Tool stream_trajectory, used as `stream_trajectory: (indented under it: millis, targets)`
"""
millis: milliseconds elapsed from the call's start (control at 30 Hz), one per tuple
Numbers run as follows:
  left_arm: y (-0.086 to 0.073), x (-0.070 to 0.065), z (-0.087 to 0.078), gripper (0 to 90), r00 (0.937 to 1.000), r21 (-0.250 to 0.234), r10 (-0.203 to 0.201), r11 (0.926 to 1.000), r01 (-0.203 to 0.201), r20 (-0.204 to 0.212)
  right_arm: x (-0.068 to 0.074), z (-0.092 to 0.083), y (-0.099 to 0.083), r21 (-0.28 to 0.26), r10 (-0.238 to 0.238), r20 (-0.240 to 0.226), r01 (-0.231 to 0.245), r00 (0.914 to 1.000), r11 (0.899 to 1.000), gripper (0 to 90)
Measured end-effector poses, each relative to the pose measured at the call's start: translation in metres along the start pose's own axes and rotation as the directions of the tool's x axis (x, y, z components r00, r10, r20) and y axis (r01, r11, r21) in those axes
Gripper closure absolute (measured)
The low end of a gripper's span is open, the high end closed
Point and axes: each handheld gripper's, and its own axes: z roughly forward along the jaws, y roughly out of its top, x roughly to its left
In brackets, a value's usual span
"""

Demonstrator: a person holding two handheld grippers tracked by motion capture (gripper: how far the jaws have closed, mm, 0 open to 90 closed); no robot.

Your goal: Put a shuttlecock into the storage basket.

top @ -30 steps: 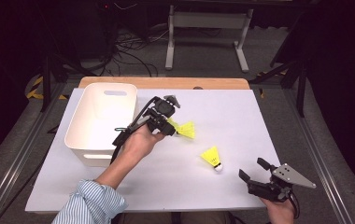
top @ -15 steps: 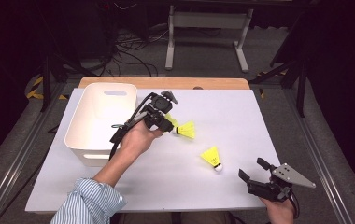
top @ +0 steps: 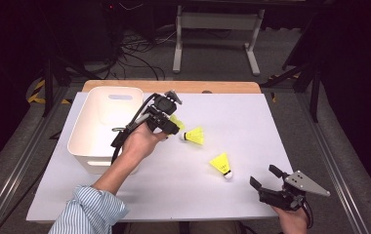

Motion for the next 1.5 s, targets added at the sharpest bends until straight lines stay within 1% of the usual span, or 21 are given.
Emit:
stream_trajectory:
  millis: [33, 167, 200, 300, 333, 433, 467, 533, 600, 633, 733, 800, 833, 967, 1067, 1100, 1133, 1233, 1267, 1467, 1500]
  targets:
    - [0.001, 0.001, 0.000, 62.1, 1.0000, 0.003, 0.005, 1.0000, -0.005, 0.008, 0.000, 0.000, 0.000, 0.002, 0.000, -0.001, 0.000, 1.0000, 1.000, 13.6]
    - [0.001, 0.004, -0.002, 62.1, 1.0000, 0.005, -0.002, 1.0000, 0.002, 0.002, 0.001, 0.000, 0.000, 0.004, -0.005, 0.001, 0.005, 1.0000, 1.000, 13.6]
    - [0.001, 0.005, -0.003, 62.2, 0.9999, 0.002, -0.009, 1.0000, 0.009, 0.009, 0.001, 0.000, 0.000, 0.002, -0.006, 0.000, 0.006, 1.0000, 1.000, 13.6]
    - [0.001, 0.010, -0.007, 62.4, 0.9998, -0.008, -0.020, 0.9998, 0.020, 0.010, 0.001, 0.001, 0.000, 0.004, -0.008, -0.004, 0.008, 1.0000, 1.000, 13.7]
    - [0.001, 0.011, -0.008, 62.5, 0.9998, -0.012, -0.020, 0.9997, 0.020, 0.003, 0.001, 0.001, 0.000, 0.005, -0.006, -0.005, 0.006, 1.0000, 1.000, 13.6]
    - [0.002, 0.014, -0.012, 62.6, 0.9995, -0.012, -0.029, 0.9995, 0.029, 0.008, 0.000, 0.001, 0.000, 0.006, -0.005, -0.006, 0.005, 1.0000, 1.000, 13.6]
    - [0.002, 0.015, -0.013, 62.6, 0.9994, -0.014, -0.034, 0.9993, 0.034, 0.008, 0.000, 0.001, 0.000, 0.005, -0.005, -0.005, 0.005, 1.0000, 1.000, 13.7]
    - [0.003, 0.015, -0.016, 62.6, 0.9996, -0.019, -0.030, 0.9994, 0.030, -0.001, 0.001, 0.001, 0.000, 0.003, -0.008, -0.006, 0.008, 1.0000, 1.000, 13.7]
    - [0.003, 0.016, -0.022, 62.6, 0.9997, -0.033, -0.025, 0.9991, 0.025, -0.001, 0.001, 0.001, 0.000, 0.005, -0.012, -0.007, 0.012, 0.9999, 1.000, 13.6]
    - [0.003, 0.016, -0.022, 62.6, 0.9997, -0.033, -0.025, 0.9991, 0.025, -0.001, 0.001, 0.001, 0.000, 0.004, -0.013, -0.006, 0.013, 0.9999, 1.000, 13.7]
    - [0.002, 0.017, -0.027, 62.7, 0.9995, -0.044, -0.031, 0.9985, 0.031, 0.009, 0.001, 0.001, 0.000, 0.005, -0.013, -0.005, 0.013, 0.9999, 1.000, 13.7]
    - [0.002, 0.018, -0.031, 62.8, 0.9995, -0.047, -0.030, 0.9984, 0.031, 0.006, 0.001, 0.001, 0.000, 0.007, -0.013, -0.006, 0.013, 0.9999, 1.000, 13.6]
    - [0.003, 0.019, -0.032, 62.9, 0.9994, -0.052, -0.033, 0.9981, 0.034, 0.010, 0.001, 0.001, 0.000, 0.008, -0.013, -0.007, 0.013, 0.9999, 1.000, 13.7]
    - [0.005, 0.019, -0.033, 62.9, 0.9992, -0.053, -0.036, 0.9979, 0.037, 0.020, 0.002, -0.001, 0.000, 0.004, -0.018, -0.005, 0.018, 0.9998, 1.000, 13.8]
    - [0.005, 0.020, -0.035, 63.0, 0.9993, -0.053, -0.032, 0.9980, 0.033, 0.017, 0.001, 0.001, 0.000, 0.007, -0.017, -0.004, 0.017, 0.9998, 1.000, 13.8]
    - [0.006, 0.020, -0.037, 63.1, 0.9995, -0.052, -0.032, 0.9981, 0.032, 0.010, 0.001, 0.001, 0.000, 0.010, -0.017, -0.005, 0.017, 0.9998, 1.000, 13.8]
    - [0.006, 0.022, -0.039, 63.1, 0.9991, -0.057, -0.039, 0.9976, 0.040, 0.016, 0.001, 0.001, 0.000, 0.008, -0.020, -0.004, 0.020, 0.9998, 1.000, 13.8]
    - [0.005, 0.023, -0.044, 63.1, 0.9993, -0.066, -0.038, 0.9971, 0.038, 0.008, 0.002, 0.000, 0.000, 0.007, -0.023, -0.002, 0.023, 0.9997, 1.000, 14.0]
    - [0.004, 0.023, -0.045, 63.1, 0.9990, -0.069, -0.043, 0.9967, 0.044, 0.011, 0.002, 0.000, 0.000, 0.008, -0.023, 0.000, 0.023, 0.9997, 1.000, 14.0]
    - [0.001, 0.030, -0.050, 63.1, 0.9983, -0.063, -0.058, 0.9963, 0.058, 0.003, 0.002, -0.001, 0.000, 0.008, -0.022, 0.002, 0.022, 0.9998, 1.000, 14.0]
    - [0.001, 0.031, -0.050, 63.1, 0.9985, -0.062, -0.055, 0.9966, 0.055, -0.003, 0.002, -0.001, 0.000, 0.010, -0.021, 0.001, 0.021, 0.9998, 1.000, 14.0]
